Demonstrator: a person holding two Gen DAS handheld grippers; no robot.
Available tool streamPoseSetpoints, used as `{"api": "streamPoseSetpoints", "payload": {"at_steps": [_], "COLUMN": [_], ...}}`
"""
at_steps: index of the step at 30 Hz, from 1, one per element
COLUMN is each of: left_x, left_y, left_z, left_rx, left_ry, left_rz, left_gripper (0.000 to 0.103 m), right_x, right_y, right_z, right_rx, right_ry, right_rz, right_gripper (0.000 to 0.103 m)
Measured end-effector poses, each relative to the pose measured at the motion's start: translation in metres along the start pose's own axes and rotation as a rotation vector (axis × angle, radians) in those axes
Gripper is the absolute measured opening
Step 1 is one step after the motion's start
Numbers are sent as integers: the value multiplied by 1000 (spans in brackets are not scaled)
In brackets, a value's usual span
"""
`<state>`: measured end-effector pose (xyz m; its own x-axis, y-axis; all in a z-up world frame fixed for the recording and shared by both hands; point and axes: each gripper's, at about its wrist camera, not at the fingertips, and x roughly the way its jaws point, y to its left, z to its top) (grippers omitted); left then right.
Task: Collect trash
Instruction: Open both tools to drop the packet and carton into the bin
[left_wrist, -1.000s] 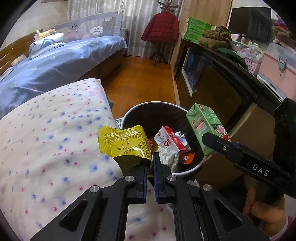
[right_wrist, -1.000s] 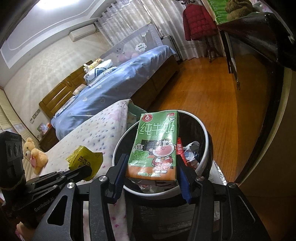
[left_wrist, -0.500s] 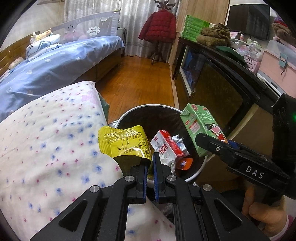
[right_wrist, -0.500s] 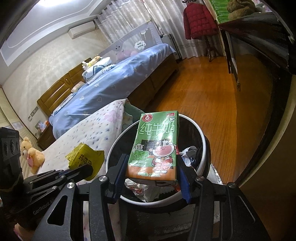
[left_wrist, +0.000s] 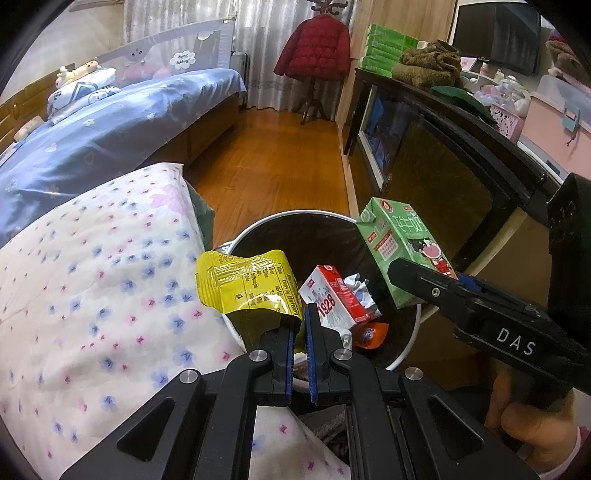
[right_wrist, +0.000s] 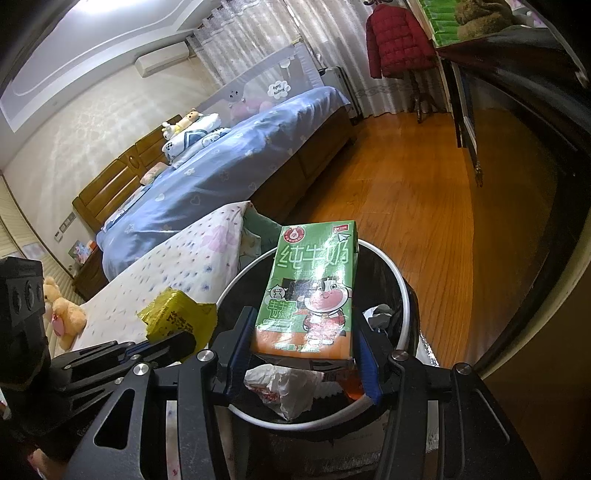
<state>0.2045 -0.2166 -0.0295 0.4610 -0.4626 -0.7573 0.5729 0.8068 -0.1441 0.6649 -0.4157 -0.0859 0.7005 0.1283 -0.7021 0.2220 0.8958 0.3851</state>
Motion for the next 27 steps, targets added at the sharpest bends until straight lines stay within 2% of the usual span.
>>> {"api": "streamPoseSetpoints", "payload": {"at_steps": [27], "left_x": [13], "left_y": [-2], "left_z": [14], "left_rx": [-5], "left_ry": [30], "left_rz": [3], "left_gripper": [4], "right_x": [18], "right_y": [-8], "right_z": [9], "right_rx": [3], "right_ry": [26], "right_rz": [-7], "right_gripper": [51]}}
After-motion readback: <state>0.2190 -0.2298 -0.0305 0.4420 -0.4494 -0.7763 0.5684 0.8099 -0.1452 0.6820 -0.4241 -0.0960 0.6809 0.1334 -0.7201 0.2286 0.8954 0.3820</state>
